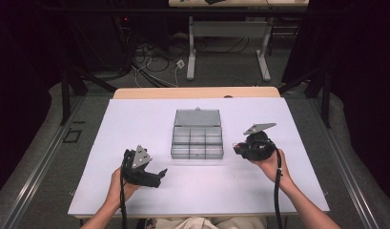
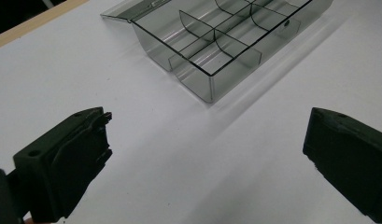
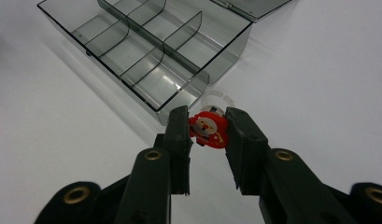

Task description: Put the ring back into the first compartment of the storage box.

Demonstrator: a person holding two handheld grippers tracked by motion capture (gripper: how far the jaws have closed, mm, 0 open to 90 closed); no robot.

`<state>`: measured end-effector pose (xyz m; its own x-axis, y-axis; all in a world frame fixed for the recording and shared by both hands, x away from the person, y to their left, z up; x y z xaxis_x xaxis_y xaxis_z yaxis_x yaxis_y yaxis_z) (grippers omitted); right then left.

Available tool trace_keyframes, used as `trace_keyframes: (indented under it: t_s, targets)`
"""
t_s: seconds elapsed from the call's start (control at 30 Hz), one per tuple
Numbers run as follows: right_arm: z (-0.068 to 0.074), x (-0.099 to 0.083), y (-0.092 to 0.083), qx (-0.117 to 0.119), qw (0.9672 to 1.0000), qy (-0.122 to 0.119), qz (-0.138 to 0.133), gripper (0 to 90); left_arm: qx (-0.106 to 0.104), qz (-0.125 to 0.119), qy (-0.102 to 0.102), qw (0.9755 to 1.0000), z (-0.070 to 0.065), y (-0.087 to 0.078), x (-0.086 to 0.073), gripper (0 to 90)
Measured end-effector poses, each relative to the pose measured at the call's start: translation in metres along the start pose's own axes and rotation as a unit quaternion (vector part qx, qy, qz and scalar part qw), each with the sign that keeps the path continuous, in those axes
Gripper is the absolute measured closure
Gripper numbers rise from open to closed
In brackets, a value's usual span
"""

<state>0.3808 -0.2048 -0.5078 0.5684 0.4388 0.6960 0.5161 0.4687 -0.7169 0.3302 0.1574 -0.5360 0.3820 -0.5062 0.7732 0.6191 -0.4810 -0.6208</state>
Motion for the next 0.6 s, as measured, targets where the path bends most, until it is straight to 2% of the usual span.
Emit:
trace_keyframes:
  t_s: [0.6]
  targets:
    - [0.012,0.020,0.011,0.012,0.9998,-0.016,-0.009,71.5,0.002,-0.002,0.000,1.0000,0.000,-0.001,0.000,0.0]
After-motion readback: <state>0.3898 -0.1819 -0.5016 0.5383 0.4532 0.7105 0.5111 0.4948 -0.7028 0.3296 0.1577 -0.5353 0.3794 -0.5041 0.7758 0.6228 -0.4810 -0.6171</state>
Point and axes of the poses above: each handheld gripper's, and its own axes: y roughly forward along the jaws, x roughly out of its top, z roughly to its left, the point moved 3 cm from there along y, roughly forward along the jaws
